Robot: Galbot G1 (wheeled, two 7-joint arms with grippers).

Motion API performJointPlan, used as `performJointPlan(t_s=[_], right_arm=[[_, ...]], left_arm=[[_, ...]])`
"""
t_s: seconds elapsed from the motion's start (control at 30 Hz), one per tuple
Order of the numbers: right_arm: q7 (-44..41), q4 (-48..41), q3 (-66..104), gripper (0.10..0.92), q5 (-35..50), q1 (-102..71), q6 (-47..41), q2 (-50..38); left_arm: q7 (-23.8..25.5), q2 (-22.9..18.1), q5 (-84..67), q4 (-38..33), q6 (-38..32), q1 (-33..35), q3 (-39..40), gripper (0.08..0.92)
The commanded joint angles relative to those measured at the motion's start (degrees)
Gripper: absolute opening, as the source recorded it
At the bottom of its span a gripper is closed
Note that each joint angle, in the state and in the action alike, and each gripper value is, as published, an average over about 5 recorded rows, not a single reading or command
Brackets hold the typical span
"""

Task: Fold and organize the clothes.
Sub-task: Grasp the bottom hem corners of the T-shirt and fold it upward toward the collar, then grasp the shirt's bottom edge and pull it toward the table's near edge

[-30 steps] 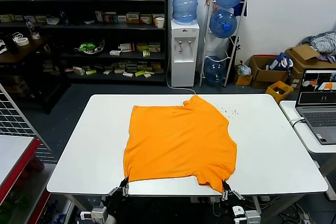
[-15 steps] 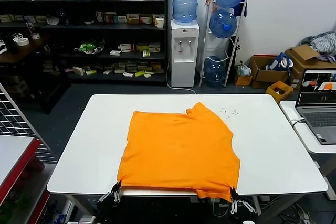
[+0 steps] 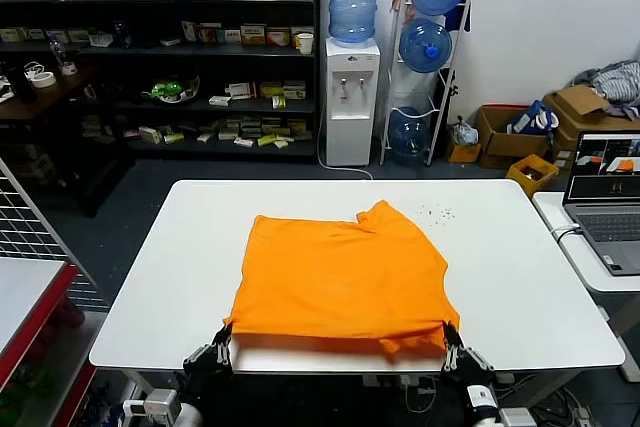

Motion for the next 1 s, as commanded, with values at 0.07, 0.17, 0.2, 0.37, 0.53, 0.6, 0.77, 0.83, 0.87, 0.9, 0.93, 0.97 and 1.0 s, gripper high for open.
performJointPlan(t_s=[0.07,0.17,0.2,0.37,0.53,0.6,0.77,0.83,0.87,0.9,0.93,0.97,1.0], right_arm=[[1.90,-3.14,-1.31,0.125,4.53,11.34,-4.76,-3.07],[2.13,-5.49,-2.68,0.125,5.91,14.27,-6.07,-4.40],[2.14,-6.39,-3.15,0.125,6.29,15.23,-6.37,-4.72],[2.06,-11.52,-5.83,0.129,7.26,20.14,-7.07,-5.48],[0.69,-16.57,-7.98,0.233,5.16,23.89,-6.41,-4.53],[-0.30,-18.77,-8.20,0.294,3.65,25.18,-5.26,-3.83],[-3.17,-19.26,-7.47,0.432,1.11,24.66,-3.64,-3.53],[-4.38,-17.79,-6.52,0.493,0.29,22.17,-3.09,-4.03],[-4.92,-16.99,-5.93,0.519,-0.16,20.60,-2.71,-4.34],[-5.43,-16.17,-5.26,0.554,-0.54,18.81,-2.28,-4.70],[-5.95,-15.48,-4.51,0.580,-0.84,17.04,-1.91,-5.03],[-6.54,-14.85,-3.75,0.606,-1.01,15.36,-1.63,-5.34],[-7.15,-14.31,-2.98,0.640,-0.97,13.68,-1.50,-5.67]], left_arm=[[0.45,1.65,-1.67,5.98,0.67,-11.82,4.15,0.097],[0.39,1.58,-1.07,9.13,0.69,-14.29,5.38,0.097],[0.40,1.49,-0.82,10.23,0.69,-15.01,5.64,0.097],[0.56,0.97,-0.25,15.38,1.26,-18.50,6.94,0.099],[1.31,-0.27,-0.13,19.74,2.43,-20.87,7.46,0.191],[1.26,-0.74,0.13,20.84,2.32,-21.21,7.30,0.251],[1.30,-0.55,0.54,19.01,2.14,-19.03,5.07,0.390],[1.37,-0.13,0.51,16.70,1.99,-16.75,3.62,0.442],[1.31,0.02,0.49,15.46,1.85,-15.42,2.85,0.468],[1.24,0.08,0.48,14.31,1.62,-14.00,2.06,0.494],[1.19,0.06,0.48,13.22,1.35,-12.43,1.30,0.529],[1.19,-0.03,0.48,12.17,1.08,-10.76,0.56,0.563],[1.23,-0.18,0.47,11.23,0.81,-9.08,-0.10,0.589]])
